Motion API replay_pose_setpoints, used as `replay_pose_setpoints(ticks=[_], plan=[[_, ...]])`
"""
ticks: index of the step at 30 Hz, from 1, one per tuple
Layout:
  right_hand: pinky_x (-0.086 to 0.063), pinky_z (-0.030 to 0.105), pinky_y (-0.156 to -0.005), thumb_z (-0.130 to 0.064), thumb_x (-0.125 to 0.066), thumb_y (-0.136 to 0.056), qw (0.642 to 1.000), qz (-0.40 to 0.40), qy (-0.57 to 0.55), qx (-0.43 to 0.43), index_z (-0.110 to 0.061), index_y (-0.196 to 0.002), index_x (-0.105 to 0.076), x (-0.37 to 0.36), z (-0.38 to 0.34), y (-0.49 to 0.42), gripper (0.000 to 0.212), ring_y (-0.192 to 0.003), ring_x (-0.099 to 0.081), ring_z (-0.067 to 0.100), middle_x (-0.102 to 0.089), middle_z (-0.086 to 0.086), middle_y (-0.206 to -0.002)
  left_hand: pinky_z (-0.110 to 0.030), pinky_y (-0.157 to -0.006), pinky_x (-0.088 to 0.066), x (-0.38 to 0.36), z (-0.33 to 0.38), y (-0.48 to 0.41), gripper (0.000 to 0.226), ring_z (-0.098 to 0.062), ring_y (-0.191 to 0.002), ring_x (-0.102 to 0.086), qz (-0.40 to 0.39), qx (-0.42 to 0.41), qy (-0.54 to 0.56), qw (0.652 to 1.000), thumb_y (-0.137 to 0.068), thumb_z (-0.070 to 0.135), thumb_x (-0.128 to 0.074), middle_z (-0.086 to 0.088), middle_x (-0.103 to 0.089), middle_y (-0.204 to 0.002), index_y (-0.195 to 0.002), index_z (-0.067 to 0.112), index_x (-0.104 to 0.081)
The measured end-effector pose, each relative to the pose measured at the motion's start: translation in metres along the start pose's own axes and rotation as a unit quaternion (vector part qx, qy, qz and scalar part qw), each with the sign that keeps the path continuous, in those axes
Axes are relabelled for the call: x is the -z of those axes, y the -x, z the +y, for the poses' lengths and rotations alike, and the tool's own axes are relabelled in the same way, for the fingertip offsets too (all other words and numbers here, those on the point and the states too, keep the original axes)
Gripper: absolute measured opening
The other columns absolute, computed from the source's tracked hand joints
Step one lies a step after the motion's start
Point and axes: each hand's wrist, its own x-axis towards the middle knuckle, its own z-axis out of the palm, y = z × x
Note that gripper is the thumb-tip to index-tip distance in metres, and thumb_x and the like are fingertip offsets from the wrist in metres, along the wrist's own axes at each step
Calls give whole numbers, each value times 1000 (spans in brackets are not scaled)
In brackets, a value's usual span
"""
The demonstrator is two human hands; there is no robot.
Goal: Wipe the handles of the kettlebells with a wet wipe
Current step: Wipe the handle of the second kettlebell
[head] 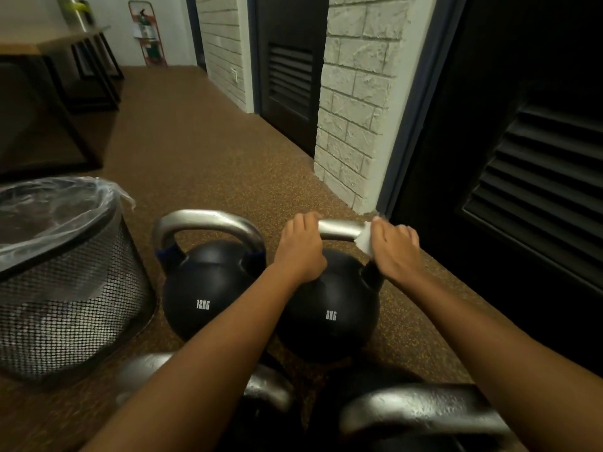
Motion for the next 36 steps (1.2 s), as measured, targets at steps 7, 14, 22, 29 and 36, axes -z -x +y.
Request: replay_pose_setpoints(ticks=[7,14,22,29,36], plan=[[-31,41,-103,-28,-22,-101,996,44,-73,-14,-14,-104,-54,-3,-17,3,35,-104,-49,25,-59,7,-106,-39,-113,-20,-8,9,2,78,-30,-130,-21,0,90,32,995,-81,17,-61,-12,-18,-142,-141,16,-12],[-27,46,-105,-48,-10,-93,981,80,113,137,-13,-107,-56,-19,-48,2,59,-103,-52,28,-61,9,-106,-44,-112,-20,-17,1,-1,68,-33,-131,-23,3,82,31,996,-87,27,-54,-15,-20,-143,-139,12,-14],[-36,44,-100,-44,-21,-99,996,42,-76,13,-17,-90,-59,-8,-16,-8,47,-90,-54,23,-61,4,-86,-40,-109,-22,-4,1,3,74,-35,-127,-26,-28,75,25,996,-86,16,-56,-15,-19,-140,-143,15,-9],[-34,44,-102,-39,-21,-100,999,21,-44,20,-14,-100,-60,-6,-30,-9,47,-100,-54,26,-63,8,-96,-40,-109,-21,-6,2,5,73,-34,-129,-23,-13,80,41,996,-86,18,-56,-14,-18,-141,-143,17,-10],[-26,40,-104,-46,-21,-100,985,-44,49,162,-19,-111,-53,3,-38,-12,43,-112,-47,24,-58,5,-116,-41,-107,-25,-2,-10,-6,58,-33,-128,-31,-20,75,104,992,-85,27,-58,-13,-33,-136,-135,18,-30]])
